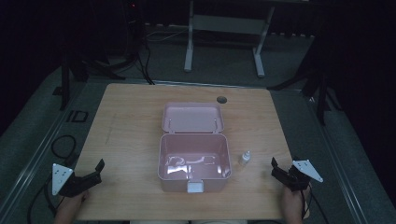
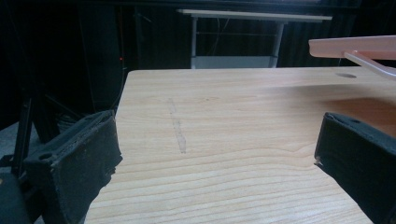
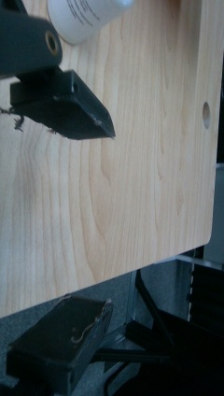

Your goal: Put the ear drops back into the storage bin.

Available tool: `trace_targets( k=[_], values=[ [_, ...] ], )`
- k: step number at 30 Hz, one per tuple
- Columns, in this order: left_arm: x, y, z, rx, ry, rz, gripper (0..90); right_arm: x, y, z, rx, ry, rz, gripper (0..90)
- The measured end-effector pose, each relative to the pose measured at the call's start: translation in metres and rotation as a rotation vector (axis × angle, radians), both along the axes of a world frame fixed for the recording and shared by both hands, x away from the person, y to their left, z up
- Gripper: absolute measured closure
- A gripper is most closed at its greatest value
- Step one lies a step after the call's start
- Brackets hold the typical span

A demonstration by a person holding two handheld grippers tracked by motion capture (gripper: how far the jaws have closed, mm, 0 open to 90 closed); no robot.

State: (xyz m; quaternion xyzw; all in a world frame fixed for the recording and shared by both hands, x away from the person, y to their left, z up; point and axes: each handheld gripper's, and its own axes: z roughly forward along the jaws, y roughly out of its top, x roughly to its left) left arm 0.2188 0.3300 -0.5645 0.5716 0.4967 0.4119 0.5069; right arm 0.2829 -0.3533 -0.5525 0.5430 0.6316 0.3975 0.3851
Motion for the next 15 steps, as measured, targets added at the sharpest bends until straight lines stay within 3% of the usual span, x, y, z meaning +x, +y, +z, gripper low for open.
trace_targets(
  k=[5,13,15],
  values=[
    [0.0001,0.0001,0.0000,0.000,0.000,-0.001,0.4,0.0010,0.0032,-0.0001,-0.016,0.016,0.012,14.9],
    [-0.0002,0.0002,0.0000,-0.001,0.001,-0.004,0.4,0.0054,0.0024,-0.0001,0.038,0.080,0.063,13.3],
    [-0.0001,0.0003,0.0000,-0.002,0.002,-0.004,0.4,0.0080,0.0011,0.0005,0.045,0.141,0.061,13.4]
  ],
)
